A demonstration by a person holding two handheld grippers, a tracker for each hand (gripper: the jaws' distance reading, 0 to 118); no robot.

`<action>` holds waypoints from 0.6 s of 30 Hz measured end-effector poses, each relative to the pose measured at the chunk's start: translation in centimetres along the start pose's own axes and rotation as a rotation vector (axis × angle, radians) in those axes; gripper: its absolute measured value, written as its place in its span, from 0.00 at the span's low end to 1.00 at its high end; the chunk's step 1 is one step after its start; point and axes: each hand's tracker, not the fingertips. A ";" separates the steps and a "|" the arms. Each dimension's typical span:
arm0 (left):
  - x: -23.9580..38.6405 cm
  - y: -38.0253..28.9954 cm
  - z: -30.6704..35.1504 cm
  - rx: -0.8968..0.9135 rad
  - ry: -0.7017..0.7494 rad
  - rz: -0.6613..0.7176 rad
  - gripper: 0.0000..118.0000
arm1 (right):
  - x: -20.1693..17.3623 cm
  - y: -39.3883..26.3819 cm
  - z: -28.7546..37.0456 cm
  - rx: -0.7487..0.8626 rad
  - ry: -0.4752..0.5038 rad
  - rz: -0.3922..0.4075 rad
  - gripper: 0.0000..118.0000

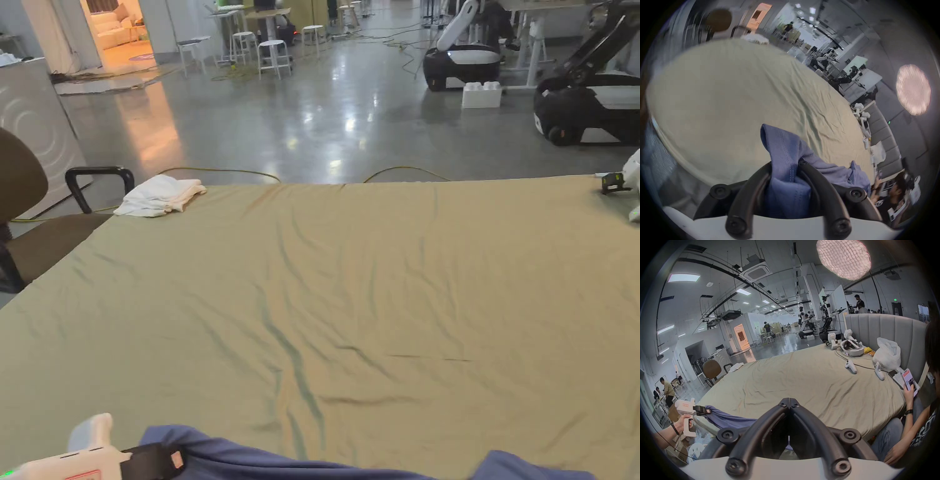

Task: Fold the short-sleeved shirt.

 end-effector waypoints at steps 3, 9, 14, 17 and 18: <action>5.8 -0.3 1.8 0.020 -0.103 -0.088 0.13 | 0.5 -0.3 -0.2 -0.003 0.012 -0.046 0.00; 18.8 -6.1 -5.3 -0.103 -0.236 -0.251 0.13 | 0.9 0.0 1.3 0.043 0.014 -0.044 0.00; 24.2 -11.5 -13.9 -0.272 -0.165 -0.313 0.13 | 1.5 -0.1 4.3 0.081 -0.061 0.002 0.00; 25.4 -12.7 -16.1 -0.295 -0.097 -0.352 0.46 | 2.4 -0.4 5.3 0.078 -0.115 0.003 0.00; 25.5 -12.5 -16.2 -0.297 -0.133 -0.338 0.64 | 2.6 -0.4 5.4 0.075 -0.120 -0.001 0.00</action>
